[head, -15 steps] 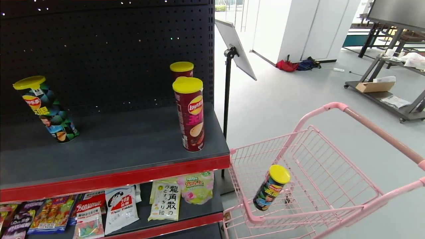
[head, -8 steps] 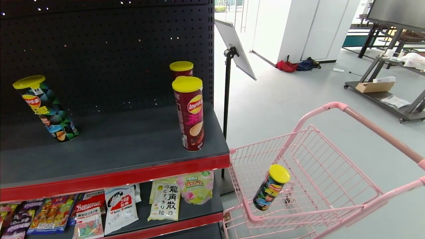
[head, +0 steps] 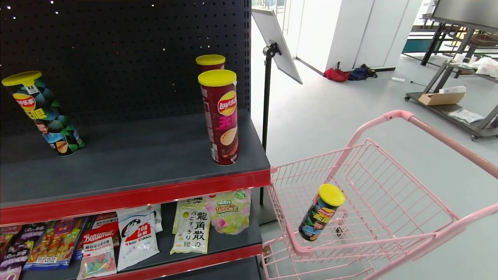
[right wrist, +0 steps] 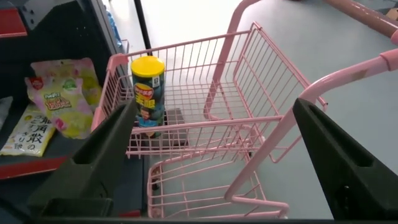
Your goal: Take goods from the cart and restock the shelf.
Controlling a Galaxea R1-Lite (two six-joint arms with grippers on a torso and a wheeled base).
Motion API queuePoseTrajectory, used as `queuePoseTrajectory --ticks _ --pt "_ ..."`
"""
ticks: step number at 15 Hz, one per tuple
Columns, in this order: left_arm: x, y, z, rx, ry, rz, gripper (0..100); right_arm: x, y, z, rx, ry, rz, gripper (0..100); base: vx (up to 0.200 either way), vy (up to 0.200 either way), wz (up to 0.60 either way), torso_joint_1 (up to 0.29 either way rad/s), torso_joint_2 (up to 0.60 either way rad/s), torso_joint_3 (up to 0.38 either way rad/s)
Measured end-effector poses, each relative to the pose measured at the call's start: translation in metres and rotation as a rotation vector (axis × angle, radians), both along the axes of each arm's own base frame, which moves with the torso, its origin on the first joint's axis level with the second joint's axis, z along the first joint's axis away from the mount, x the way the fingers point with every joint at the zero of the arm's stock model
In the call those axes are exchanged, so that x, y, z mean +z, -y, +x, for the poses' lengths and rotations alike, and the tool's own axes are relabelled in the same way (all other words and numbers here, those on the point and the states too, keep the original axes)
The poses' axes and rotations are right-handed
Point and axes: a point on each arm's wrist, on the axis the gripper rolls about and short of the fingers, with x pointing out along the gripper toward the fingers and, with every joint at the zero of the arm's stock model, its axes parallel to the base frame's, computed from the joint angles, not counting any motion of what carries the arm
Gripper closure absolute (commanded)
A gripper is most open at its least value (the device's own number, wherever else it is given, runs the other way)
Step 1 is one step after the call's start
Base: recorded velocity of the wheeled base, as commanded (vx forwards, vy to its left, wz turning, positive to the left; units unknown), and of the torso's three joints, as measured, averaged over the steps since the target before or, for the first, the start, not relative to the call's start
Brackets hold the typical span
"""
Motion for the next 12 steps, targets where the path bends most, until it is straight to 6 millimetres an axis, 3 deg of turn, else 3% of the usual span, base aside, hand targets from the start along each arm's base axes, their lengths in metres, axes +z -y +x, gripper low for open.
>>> queuePoseTrajectory --ticks 9,12 --pt "-0.0001 0.0 0.0 0.0 -0.001 0.0 0 0.0 0.0 0.0 0.0 0.0 0.0 0 0.0 0.0 0.0 -0.173 0.5 0.322" --pt "-0.0001 0.0 0.0 0.0 -0.001 0.0 0 0.0 0.0 0.0 0.0 0.0 0.0 0 0.0 0.0 0.0 -0.079 0.26 0.175"
